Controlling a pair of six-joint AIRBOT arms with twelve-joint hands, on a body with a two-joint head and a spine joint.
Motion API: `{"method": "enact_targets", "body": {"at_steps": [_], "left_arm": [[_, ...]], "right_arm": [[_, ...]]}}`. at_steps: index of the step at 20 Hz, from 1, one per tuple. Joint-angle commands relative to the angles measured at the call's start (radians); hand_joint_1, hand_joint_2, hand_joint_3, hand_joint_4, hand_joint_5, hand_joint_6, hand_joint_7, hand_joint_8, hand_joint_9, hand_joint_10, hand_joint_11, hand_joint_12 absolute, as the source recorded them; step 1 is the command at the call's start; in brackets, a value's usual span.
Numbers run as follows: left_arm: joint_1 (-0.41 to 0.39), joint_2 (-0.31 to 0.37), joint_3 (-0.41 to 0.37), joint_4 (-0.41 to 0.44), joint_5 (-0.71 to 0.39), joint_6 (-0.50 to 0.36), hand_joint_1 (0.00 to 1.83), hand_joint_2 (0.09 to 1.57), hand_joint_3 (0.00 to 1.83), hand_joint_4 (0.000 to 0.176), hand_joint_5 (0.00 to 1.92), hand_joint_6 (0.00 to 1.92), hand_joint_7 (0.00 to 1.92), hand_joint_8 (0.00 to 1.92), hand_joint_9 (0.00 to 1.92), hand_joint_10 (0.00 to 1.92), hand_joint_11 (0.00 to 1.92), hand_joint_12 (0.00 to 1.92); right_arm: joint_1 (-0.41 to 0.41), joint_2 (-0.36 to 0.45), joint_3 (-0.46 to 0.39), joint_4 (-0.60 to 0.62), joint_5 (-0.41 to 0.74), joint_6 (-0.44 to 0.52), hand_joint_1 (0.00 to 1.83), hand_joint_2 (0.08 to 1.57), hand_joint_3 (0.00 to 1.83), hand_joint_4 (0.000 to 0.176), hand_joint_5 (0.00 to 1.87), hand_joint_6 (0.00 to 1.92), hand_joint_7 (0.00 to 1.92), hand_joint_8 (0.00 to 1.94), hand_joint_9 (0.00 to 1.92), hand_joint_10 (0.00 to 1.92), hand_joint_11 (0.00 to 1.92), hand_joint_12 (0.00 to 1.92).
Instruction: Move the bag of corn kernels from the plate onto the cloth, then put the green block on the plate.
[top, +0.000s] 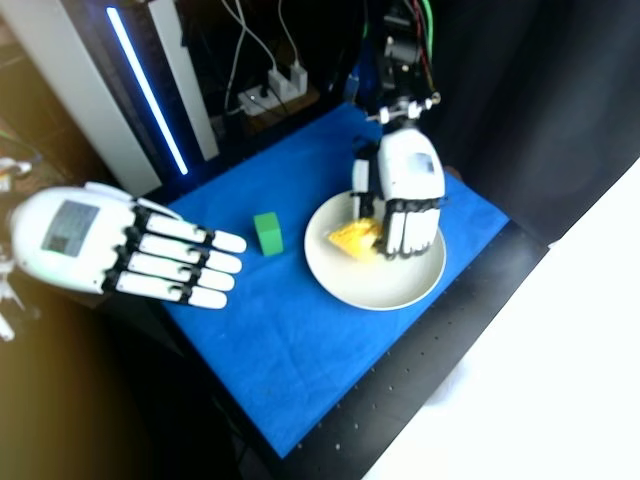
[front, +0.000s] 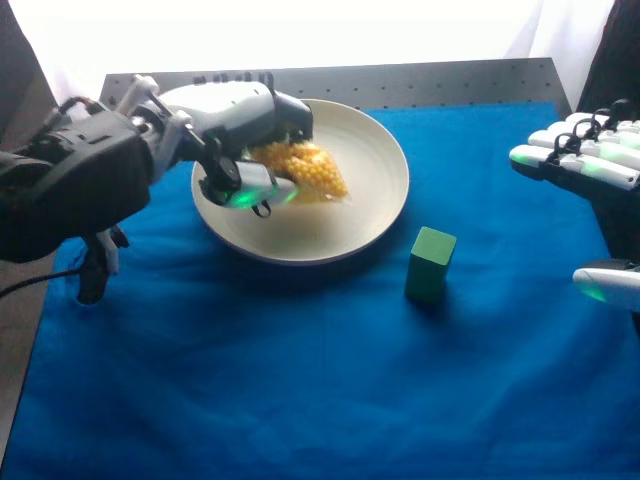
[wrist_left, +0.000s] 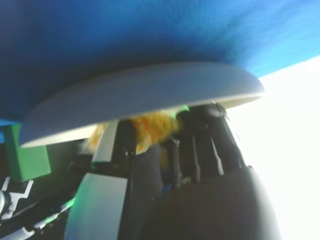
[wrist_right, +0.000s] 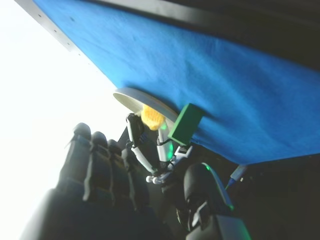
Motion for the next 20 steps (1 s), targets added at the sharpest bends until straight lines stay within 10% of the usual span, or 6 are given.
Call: {"method": "enact_targets", "body": {"at_steps": [1,5,14,18,19,20], "left_arm": [[-0.02,0.014,-0.013,0.008,-0.161,-0.004,0.99,1.44,0.0,0.0,0.47,1.67,0.4,1.92,0.37,1.92,0.56,1.92],[-0.009,0.11,-0.13,0.055,-0.316,-0.006,1.33,1.41,0.01,0.0,0.14,1.41,0.39,1.92,0.42,1.91,0.71,1.92],[0.296,0.39,-0.466,0.247,-0.696,-0.157,1.07,1.38,0.0,0.0,0.55,1.51,0.52,1.86,0.48,1.92,0.49,1.92],[0.445,0.399,-0.512,0.227,-0.721,-0.219,1.03,1.4,0.0,0.018,0.54,1.67,0.46,1.74,0.38,1.44,0.39,1.66],[0.464,0.395,-0.509,0.217,-0.723,-0.239,0.96,1.29,0.0,0.017,0.21,0.65,0.25,0.51,0.23,0.62,0.1,1.27],[0.481,0.391,-0.511,0.208,-0.733,-0.247,0.74,1.25,0.0,0.099,0.1,0.27,0.1,0.16,0.09,0.26,0.02,0.89]], "right_arm": [[0.005,0.0,0.001,0.017,0.118,0.008,0.4,1.38,0.01,0.025,0.0,0.0,0.0,0.0,0.0,0.0,0.0,0.0],[0.005,0.0,-0.001,0.021,0.119,0.008,0.43,1.39,0.01,0.025,0.0,0.0,0.0,0.0,0.0,0.0,0.0,0.0],[0.005,0.0,-0.007,0.048,0.125,0.009,0.6,1.35,0.0,0.0,0.0,0.0,0.0,0.0,0.0,0.0,0.0,0.0],[0.006,0.0,-0.009,0.052,0.125,0.013,0.67,1.32,0.0,0.009,0.0,0.0,0.0,0.0,0.0,0.0,0.0,0.0],[0.006,0.0,-0.009,0.052,0.125,0.014,0.77,1.3,0.0,0.028,0.0,0.0,0.0,0.0,0.0,0.0,0.0,0.0],[0.006,0.0,-0.009,0.052,0.126,0.019,0.77,1.3,0.0,0.03,0.0,0.0,0.0,0.0,0.0,0.0,0.0,0.0]]}}
